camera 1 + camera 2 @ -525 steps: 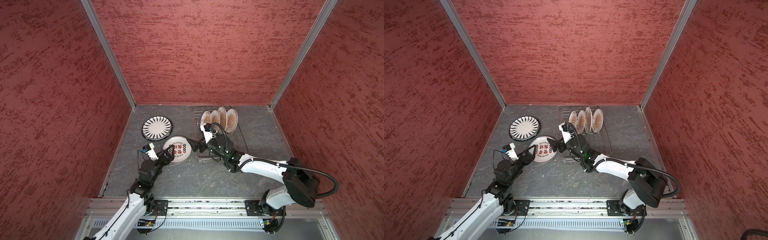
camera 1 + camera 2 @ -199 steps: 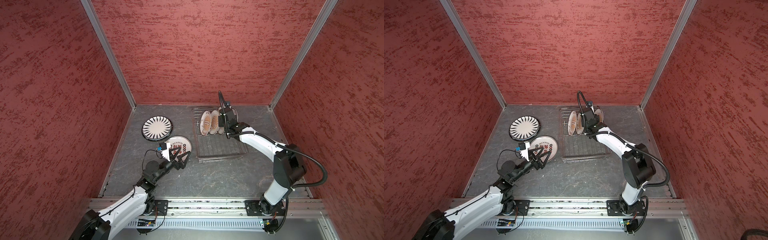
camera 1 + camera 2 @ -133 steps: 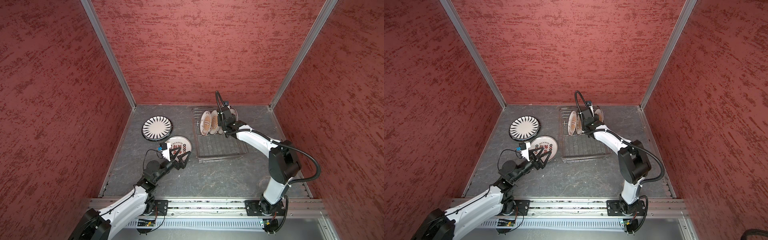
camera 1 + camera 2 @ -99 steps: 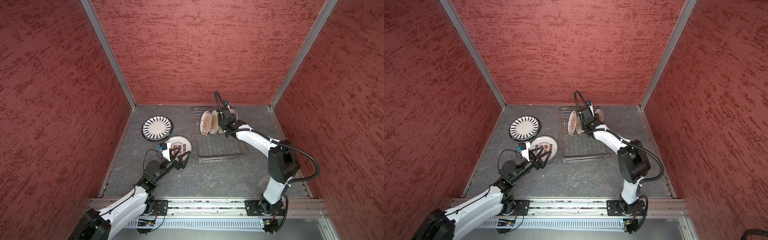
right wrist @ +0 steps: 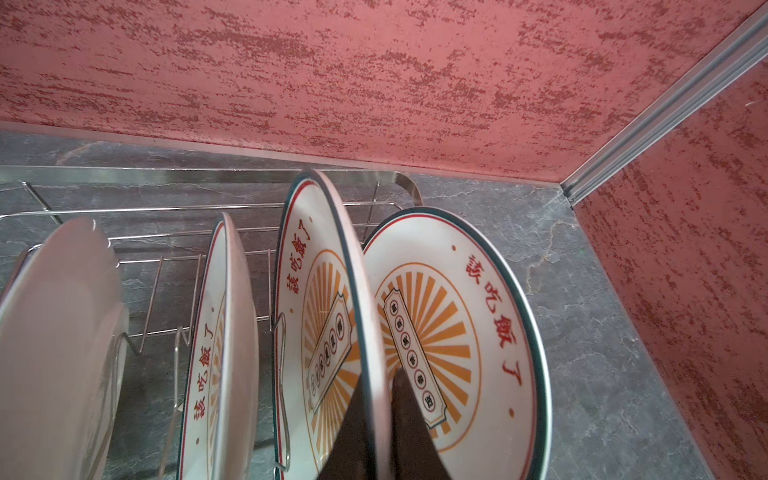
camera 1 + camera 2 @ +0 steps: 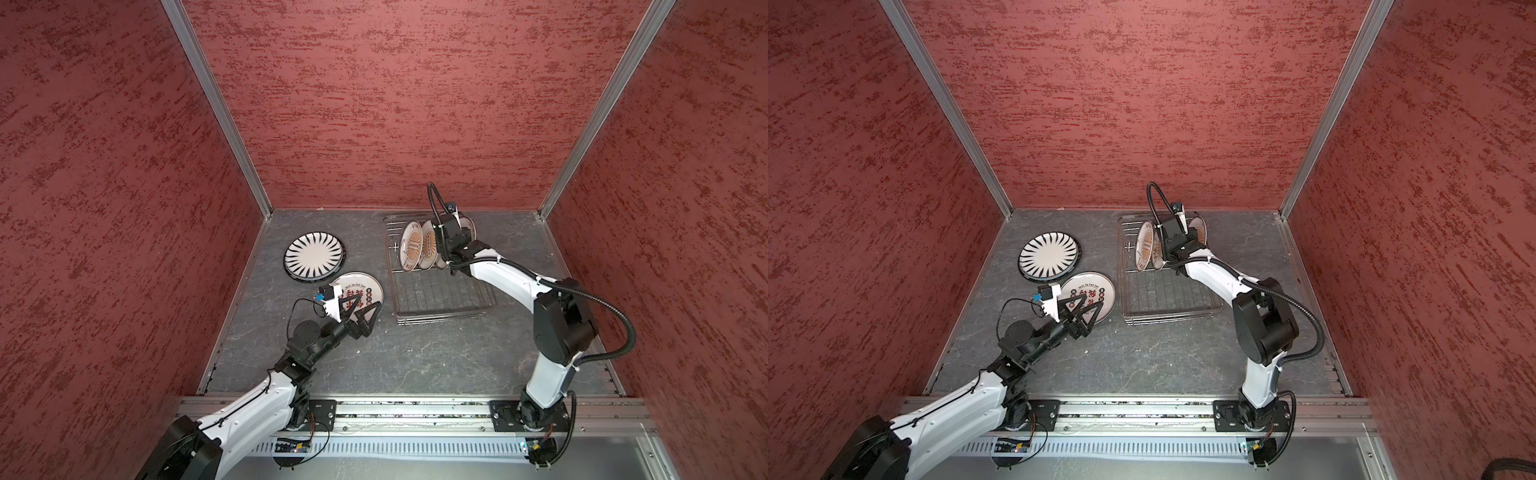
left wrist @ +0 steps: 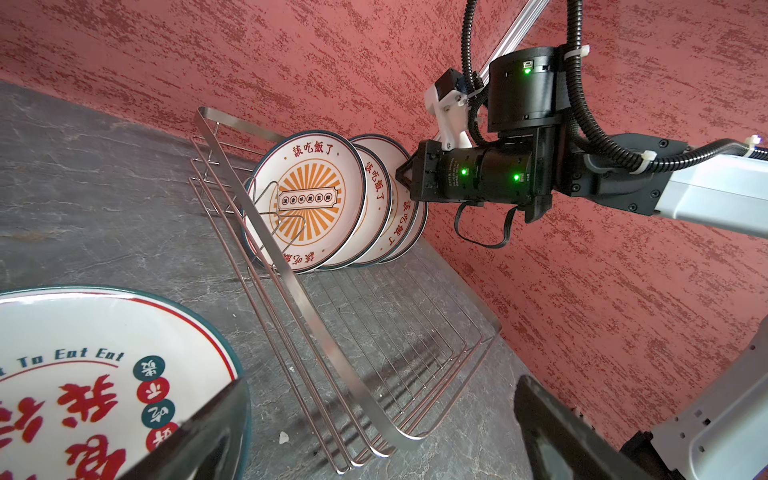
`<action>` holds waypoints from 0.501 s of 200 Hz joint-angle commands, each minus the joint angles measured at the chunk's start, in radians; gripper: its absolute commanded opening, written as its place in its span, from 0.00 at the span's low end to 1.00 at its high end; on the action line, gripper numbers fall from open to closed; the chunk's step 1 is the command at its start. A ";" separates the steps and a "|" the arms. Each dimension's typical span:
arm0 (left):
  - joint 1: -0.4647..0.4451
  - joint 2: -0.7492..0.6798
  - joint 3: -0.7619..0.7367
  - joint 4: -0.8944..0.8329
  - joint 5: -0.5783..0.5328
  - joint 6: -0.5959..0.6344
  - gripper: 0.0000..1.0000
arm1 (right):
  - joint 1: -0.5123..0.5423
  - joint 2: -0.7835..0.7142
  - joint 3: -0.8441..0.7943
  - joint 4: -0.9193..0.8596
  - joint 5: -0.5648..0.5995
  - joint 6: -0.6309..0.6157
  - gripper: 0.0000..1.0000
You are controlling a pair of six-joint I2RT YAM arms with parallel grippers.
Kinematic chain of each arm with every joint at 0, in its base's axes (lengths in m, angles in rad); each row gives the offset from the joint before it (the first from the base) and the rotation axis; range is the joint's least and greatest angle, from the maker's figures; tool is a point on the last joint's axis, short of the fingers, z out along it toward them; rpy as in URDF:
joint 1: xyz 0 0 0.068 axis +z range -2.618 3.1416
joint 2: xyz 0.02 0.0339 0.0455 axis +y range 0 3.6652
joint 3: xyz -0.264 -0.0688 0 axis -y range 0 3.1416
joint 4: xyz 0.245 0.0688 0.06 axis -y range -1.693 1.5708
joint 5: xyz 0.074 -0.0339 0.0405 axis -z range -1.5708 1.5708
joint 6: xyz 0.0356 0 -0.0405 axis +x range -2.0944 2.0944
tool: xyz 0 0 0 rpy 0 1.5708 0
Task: Unload the plates from the dish rack
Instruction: 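Lift the sunburst plate up out of the rack with the right gripper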
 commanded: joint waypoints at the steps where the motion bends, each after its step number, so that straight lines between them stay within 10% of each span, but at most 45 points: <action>1: -0.006 -0.001 0.024 -0.001 -0.007 0.010 0.99 | -0.005 0.016 0.033 0.006 0.041 -0.002 0.10; 100: -0.008 -0.005 0.022 0.001 -0.013 0.008 1.00 | 0.016 -0.065 0.018 0.111 0.122 -0.104 0.03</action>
